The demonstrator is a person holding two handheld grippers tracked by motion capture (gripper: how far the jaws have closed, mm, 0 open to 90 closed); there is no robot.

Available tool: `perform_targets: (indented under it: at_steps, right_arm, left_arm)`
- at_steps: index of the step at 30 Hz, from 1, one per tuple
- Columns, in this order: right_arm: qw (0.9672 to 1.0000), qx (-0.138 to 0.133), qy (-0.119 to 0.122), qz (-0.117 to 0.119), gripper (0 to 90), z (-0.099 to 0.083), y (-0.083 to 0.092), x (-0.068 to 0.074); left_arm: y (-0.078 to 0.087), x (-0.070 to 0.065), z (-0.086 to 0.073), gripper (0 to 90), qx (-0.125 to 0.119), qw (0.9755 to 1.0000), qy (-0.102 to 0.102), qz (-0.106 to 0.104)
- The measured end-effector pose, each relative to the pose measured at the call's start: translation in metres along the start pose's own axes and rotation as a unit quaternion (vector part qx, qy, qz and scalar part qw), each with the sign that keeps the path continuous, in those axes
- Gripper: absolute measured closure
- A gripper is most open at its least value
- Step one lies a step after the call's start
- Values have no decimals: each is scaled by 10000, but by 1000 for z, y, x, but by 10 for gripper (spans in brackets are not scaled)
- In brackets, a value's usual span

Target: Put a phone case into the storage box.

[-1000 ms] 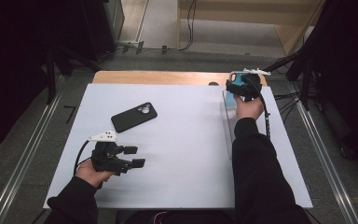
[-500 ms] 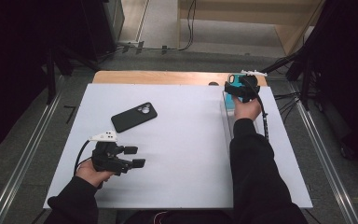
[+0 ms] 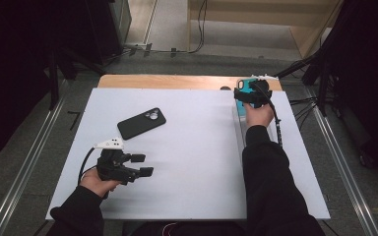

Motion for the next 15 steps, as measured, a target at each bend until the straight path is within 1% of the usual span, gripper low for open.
perform_targets:
  at_steps: [4,9,13,15]
  right_arm:
    - [9999,93,-39,71,86,-3,-2,0]
    - [9999,99,-43,118,62,-3,0,1]
    - [9999,96,19,138,60,0,7,2]
    - [9998,59,37,171,57,3,13,4]
  left_arm:
    - [0,0,0,279,-3,10000,-4,-10]
    - [0,0,0,278,-9,10000,-6,5]
    - [0,1,0,278,-6,10000,-1,14]
    - [-1,1,0,278,-7,10000,15,10]
Point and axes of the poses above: each handheld gripper's, and its own axes: y roughly backward along the jaws, z roughly out of its top, x roughly to its left, the point moved 9 cm from there along -y, roughly forward along the jaws, and after that the axes turned 14 degrees about z, right-handed, at the moved point
